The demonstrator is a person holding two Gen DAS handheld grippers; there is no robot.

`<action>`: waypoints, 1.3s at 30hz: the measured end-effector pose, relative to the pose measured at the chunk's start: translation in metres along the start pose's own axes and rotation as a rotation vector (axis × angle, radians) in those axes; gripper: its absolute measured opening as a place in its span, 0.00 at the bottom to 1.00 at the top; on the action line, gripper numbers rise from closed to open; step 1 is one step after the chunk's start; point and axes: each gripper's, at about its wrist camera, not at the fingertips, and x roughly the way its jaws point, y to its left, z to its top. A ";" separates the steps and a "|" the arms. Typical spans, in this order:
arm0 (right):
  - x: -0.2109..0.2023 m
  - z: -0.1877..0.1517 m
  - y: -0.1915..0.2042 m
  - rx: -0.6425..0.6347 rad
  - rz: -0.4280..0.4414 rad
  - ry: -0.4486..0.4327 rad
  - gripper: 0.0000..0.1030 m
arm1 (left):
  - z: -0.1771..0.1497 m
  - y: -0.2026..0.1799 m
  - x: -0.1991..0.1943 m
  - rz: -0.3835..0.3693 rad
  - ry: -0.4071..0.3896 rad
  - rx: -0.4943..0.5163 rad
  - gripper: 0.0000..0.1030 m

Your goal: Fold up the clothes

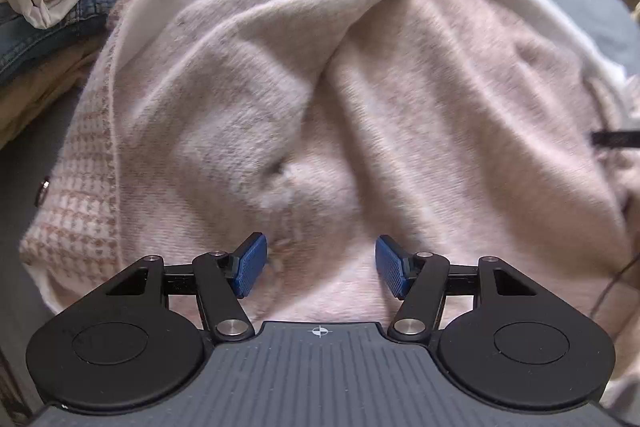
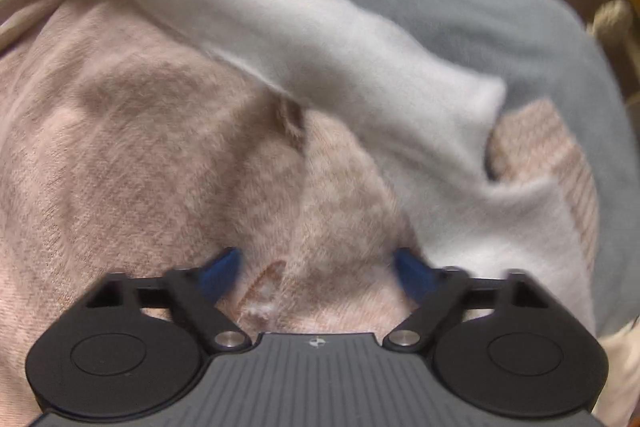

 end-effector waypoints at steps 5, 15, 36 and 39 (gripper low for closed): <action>-0.017 0.000 -0.003 -0.131 -0.140 -0.104 0.15 | -0.002 0.011 0.017 -0.026 0.049 -0.129 0.58; -0.032 0.028 -0.075 -0.209 -0.358 -0.148 0.13 | -0.022 -0.002 0.022 -0.142 0.149 -0.202 0.58; -0.157 -0.039 -0.032 -0.162 0.063 -0.248 0.71 | -0.024 0.021 0.008 -0.224 0.083 -0.073 0.58; -0.168 -0.067 0.014 -0.318 0.398 -0.184 0.71 | -0.024 0.026 0.009 -0.248 0.031 -0.066 0.58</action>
